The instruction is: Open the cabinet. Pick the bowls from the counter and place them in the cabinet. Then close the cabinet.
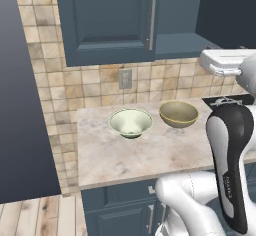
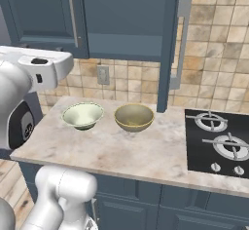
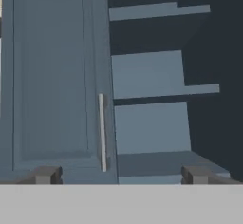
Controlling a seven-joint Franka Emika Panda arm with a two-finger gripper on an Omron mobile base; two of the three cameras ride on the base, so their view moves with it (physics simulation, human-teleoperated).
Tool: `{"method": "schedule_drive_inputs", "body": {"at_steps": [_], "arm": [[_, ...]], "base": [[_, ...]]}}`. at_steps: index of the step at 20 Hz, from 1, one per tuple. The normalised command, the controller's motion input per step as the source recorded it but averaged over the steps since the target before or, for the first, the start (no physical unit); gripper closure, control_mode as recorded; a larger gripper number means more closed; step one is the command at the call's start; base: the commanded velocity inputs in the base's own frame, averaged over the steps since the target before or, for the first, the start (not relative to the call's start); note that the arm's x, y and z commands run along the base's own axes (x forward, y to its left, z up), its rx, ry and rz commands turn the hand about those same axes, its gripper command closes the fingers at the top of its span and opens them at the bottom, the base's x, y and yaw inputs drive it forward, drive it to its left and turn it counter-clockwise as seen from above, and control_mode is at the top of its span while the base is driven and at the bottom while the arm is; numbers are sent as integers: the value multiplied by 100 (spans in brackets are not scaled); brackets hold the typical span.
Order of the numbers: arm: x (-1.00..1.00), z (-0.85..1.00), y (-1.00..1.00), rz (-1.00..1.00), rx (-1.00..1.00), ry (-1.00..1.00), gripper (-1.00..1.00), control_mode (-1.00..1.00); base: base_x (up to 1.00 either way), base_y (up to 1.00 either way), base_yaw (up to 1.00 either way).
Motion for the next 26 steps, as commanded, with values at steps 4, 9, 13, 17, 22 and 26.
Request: {"method": "schedule_drive_inputs", "body": {"at_steps": [4, 9, 13, 17, 22, 26], "arm": [[29, -8, 54, 7, -7, -1, -100, -100], [34, -8, 42, -1, -8, -12, -100, -100], [35, -6, 24, -5, -2, -5, -100, -100], [38, -5, 9, -3, 0, 0, -100, -100], [38, -8, 0, 0, 0, 0, -100, -100], [30, 0, 0, 0, 0, 0, -100, -100]], "base": [[0, 0, 0], [0, 0, 0], [0, 0, 0], [0, 0, 0], [0, 0, 0], [0, 0, 0]]}}
